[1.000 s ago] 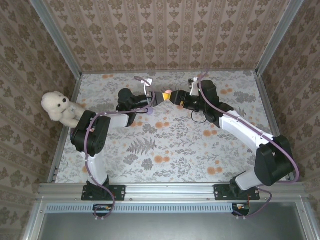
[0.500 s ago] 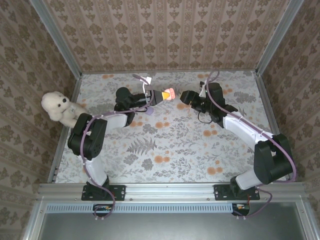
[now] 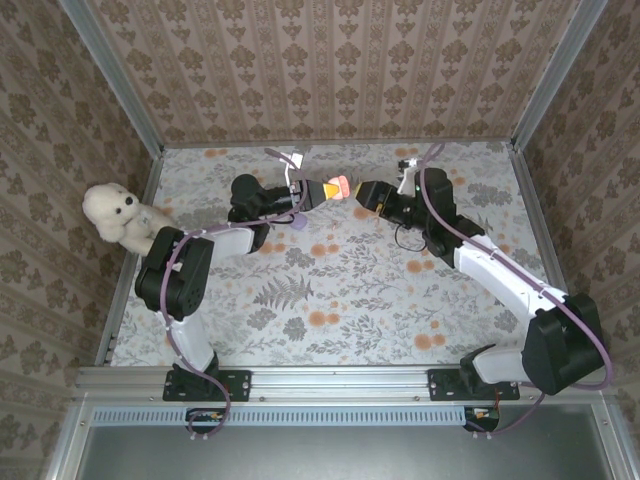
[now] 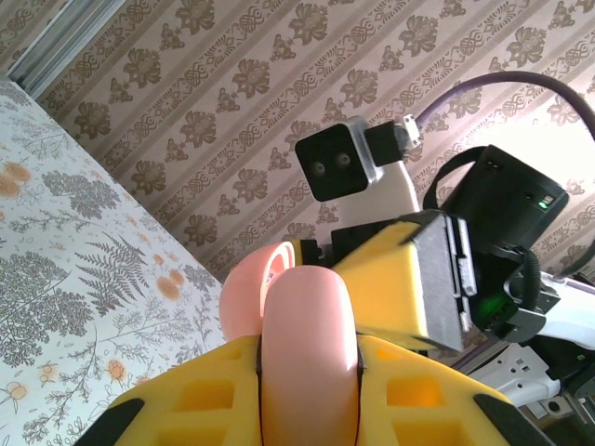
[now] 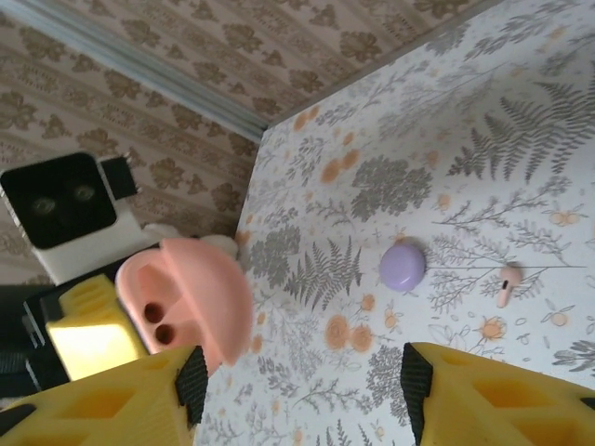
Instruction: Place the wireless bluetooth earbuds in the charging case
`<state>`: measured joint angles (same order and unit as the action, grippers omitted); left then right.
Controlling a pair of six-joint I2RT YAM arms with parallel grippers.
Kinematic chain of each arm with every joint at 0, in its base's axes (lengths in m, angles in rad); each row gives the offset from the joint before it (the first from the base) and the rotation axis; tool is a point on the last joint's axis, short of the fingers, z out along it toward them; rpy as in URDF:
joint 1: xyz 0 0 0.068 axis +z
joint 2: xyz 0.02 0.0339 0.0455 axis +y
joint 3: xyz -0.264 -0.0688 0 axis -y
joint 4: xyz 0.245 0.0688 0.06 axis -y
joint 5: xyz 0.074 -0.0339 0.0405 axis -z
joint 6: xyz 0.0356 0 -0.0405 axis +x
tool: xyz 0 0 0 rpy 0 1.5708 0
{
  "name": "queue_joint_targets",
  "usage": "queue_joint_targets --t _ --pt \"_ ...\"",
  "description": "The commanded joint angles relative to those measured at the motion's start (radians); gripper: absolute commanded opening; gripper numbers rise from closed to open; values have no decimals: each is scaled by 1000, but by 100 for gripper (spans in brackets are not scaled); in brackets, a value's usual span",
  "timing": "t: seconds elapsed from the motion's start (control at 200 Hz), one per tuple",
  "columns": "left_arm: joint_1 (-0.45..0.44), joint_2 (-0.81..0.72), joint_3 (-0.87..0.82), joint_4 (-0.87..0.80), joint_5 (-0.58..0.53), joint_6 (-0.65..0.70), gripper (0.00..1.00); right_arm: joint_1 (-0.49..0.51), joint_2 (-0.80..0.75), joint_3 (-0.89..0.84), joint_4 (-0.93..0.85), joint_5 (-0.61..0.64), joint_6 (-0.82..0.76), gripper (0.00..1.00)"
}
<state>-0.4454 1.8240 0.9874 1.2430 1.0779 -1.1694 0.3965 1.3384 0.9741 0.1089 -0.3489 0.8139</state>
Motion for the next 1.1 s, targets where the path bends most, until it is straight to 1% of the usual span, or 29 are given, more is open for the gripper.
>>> queue_joint_targets --t 0.0,0.24,0.275,0.36,0.43,0.54,0.835,0.875,0.885,0.905,1.015,1.095 --pt "-4 -9 25 38 12 -12 0 26 2 54 -22 -5 -26 58" --pt "-4 -11 29 38 6 -15 0 53 44 105 -47 7 -39 53" --pt "-4 -12 29 38 5 -15 0 54 73 110 -50 11 -39 51" --pt "-4 -14 28 39 5 -16 0 54 88 115 -56 23 -41 47" --pt "-4 -19 29 38 4 -16 0 55 98 117 -64 32 -44 41" --pt "-4 -23 29 38 5 -17 0 53 107 111 -66 46 -45 37" --pt "-4 -32 29 39 16 -19 0 50 128 124 -64 56 -40 33" --pt "-5 -32 30 38 19 -21 0 49 133 130 -60 52 -38 33" --pt "-26 -33 30 39 20 -21 0 48 135 131 -57 50 -38 33" --pt "-35 -32 30 38 23 -22 0 48 139 134 -56 46 -38 32" --pt "-40 -34 30 39 25 -22 0 48 151 153 -35 13 -39 29" --pt "-39 -37 26 38 24 -23 4 49 154 161 -26 -13 -47 24"
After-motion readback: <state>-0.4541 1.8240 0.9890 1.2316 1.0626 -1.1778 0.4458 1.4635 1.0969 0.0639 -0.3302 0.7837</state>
